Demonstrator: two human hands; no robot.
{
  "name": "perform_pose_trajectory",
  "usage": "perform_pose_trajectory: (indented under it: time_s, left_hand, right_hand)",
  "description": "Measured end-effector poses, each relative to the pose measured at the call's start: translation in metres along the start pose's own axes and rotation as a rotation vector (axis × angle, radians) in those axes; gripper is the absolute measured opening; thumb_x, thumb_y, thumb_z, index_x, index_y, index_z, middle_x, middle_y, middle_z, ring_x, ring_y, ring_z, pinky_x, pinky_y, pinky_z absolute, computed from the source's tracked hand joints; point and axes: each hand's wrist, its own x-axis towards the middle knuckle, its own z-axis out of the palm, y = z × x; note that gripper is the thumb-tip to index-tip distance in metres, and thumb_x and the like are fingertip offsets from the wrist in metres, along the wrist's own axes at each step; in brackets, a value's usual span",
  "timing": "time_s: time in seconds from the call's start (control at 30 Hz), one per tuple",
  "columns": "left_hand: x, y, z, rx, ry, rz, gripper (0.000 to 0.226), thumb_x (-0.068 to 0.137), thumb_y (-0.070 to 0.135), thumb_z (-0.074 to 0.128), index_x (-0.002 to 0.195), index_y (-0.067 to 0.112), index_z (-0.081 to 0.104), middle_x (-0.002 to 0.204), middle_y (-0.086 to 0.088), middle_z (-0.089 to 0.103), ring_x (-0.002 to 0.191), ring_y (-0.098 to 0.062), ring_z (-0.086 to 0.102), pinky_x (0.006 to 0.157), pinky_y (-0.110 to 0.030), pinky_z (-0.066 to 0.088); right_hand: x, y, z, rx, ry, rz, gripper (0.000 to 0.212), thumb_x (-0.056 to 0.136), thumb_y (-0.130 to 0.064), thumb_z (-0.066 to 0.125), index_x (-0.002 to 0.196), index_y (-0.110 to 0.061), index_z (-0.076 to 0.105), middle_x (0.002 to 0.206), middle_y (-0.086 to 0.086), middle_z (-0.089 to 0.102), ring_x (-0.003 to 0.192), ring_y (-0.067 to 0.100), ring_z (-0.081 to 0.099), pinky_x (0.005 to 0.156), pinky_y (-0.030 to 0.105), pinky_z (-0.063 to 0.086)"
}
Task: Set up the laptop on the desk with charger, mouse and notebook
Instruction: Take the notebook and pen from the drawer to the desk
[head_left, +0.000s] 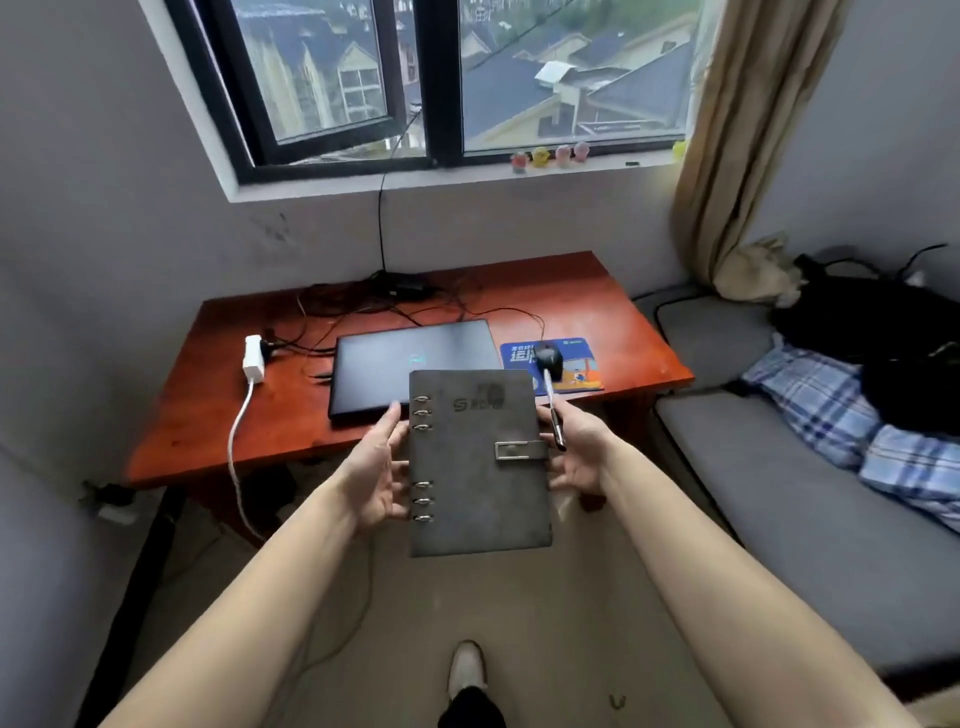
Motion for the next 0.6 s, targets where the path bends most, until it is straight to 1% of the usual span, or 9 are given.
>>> perform_pose_trajectory:
  time_s: [0.07, 0.13, 0.2, 0.23, 0.3, 0.33, 0.37, 0.47, 0.6]
  left_hand:
    - [0.050, 0.043, 0.008, 0.035, -0.034, -0.012, 0.060, 0.087, 0.080, 0.032, 0.127, 0.042, 0.057, 0.105, -0.007, 0.070, 0.098, -0.029, 0.067, 0.084, -0.048, 0.055]
    - [0.085, 0.079, 0.022, 0.075, -0.073, -0.024, 0.062, 0.087, 0.080, 0.032, 0.133, 0.043, 0.050, 0.117, -0.013, 0.069, 0.107, -0.032, 0.067, 0.090, -0.050, 0.053]
    - [0.119, 0.115, 0.037, 0.087, -0.121, -0.029, 0.064, 0.087, 0.080, 0.035, 0.142, 0.048, 0.038, 0.129, -0.018, 0.063, 0.113, -0.034, 0.066, 0.092, -0.051, 0.054]
    - [0.137, 0.133, 0.045, 0.086, -0.140, -0.029, 0.066, 0.087, 0.079, 0.036, 0.145, 0.048, 0.035, 0.130, -0.018, 0.061, 0.112, -0.034, 0.066, 0.088, -0.050, 0.056]
    - [0.167, 0.163, 0.065, 0.128, -0.177, -0.059, 0.069, 0.087, 0.079, 0.037, 0.147, 0.047, 0.033, 0.130, -0.015, 0.059, 0.107, -0.031, 0.068, 0.074, -0.045, 0.060]
    - [0.181, 0.173, 0.073, 0.140, -0.201, -0.068, 0.068, 0.087, 0.079, 0.038, 0.147, 0.047, 0.034, 0.130, -0.015, 0.059, 0.105, -0.030, 0.068, 0.070, -0.044, 0.060]
    - [0.198, 0.182, 0.081, 0.145, -0.223, -0.070, 0.065, 0.087, 0.078, 0.037, 0.145, 0.048, 0.036, 0.130, -0.016, 0.059, 0.104, -0.030, 0.068, 0.069, -0.044, 0.060]
    - [0.256, 0.209, 0.107, 0.154, -0.267, -0.088, 0.050, 0.089, 0.077, 0.034, 0.132, 0.052, 0.042, 0.127, -0.016, 0.061, 0.100, -0.029, 0.069, 0.073, -0.045, 0.058]
    - [0.331, 0.233, 0.141, 0.170, -0.233, -0.127, 0.039, 0.089, 0.076, 0.036, 0.107, 0.050, 0.059, 0.109, -0.014, 0.066, 0.089, -0.028, 0.069, 0.072, -0.044, 0.058]
  right_hand:
    - [0.033, -0.041, -0.013, 0.021, 0.037, -0.002, 0.059, 0.101, -0.066, 0.022, 0.120, -0.033, 0.067, 0.104, 0.000, 0.069, 0.099, 0.029, 0.065, 0.086, 0.045, 0.052]
    - [0.055, -0.075, -0.028, 0.034, 0.077, -0.017, 0.057, 0.101, -0.065, 0.021, 0.112, -0.032, 0.067, 0.092, -0.004, 0.069, 0.089, 0.026, 0.065, 0.078, 0.040, 0.050]
    - [0.076, -0.108, -0.048, 0.046, 0.096, -0.048, 0.057, 0.102, -0.064, 0.019, 0.107, -0.033, 0.066, 0.081, -0.008, 0.071, 0.086, 0.024, 0.065, 0.078, 0.040, 0.048]
    - [0.086, -0.123, -0.059, 0.056, 0.109, -0.058, 0.056, 0.102, -0.063, 0.018, 0.113, -0.035, 0.065, 0.086, -0.008, 0.073, 0.090, 0.026, 0.066, 0.082, 0.042, 0.048]
    - [0.102, -0.146, -0.081, 0.092, 0.141, -0.033, 0.054, 0.102, -0.064, 0.017, 0.124, -0.039, 0.061, 0.113, -0.004, 0.070, 0.102, 0.030, 0.064, 0.086, 0.045, 0.049]
    - [0.109, -0.154, -0.091, 0.109, 0.156, -0.030, 0.054, 0.102, -0.064, 0.018, 0.125, -0.040, 0.061, 0.120, -0.002, 0.067, 0.104, 0.030, 0.064, 0.086, 0.046, 0.049]
    - [0.120, -0.162, -0.104, 0.118, 0.168, -0.033, 0.055, 0.102, -0.064, 0.018, 0.125, -0.039, 0.061, 0.123, -0.002, 0.066, 0.104, 0.029, 0.065, 0.086, 0.046, 0.050]
    - [0.160, -0.191, -0.140, 0.135, 0.202, -0.028, 0.056, 0.101, -0.066, 0.017, 0.128, -0.039, 0.058, 0.121, -0.006, 0.066, 0.105, 0.026, 0.065, 0.090, 0.049, 0.047]
    - [0.229, -0.225, -0.183, 0.126, 0.249, 0.024, 0.061, 0.100, -0.068, 0.017, 0.139, -0.038, 0.053, 0.136, -0.001, 0.059, 0.105, 0.030, 0.062, 0.092, 0.051, 0.044]
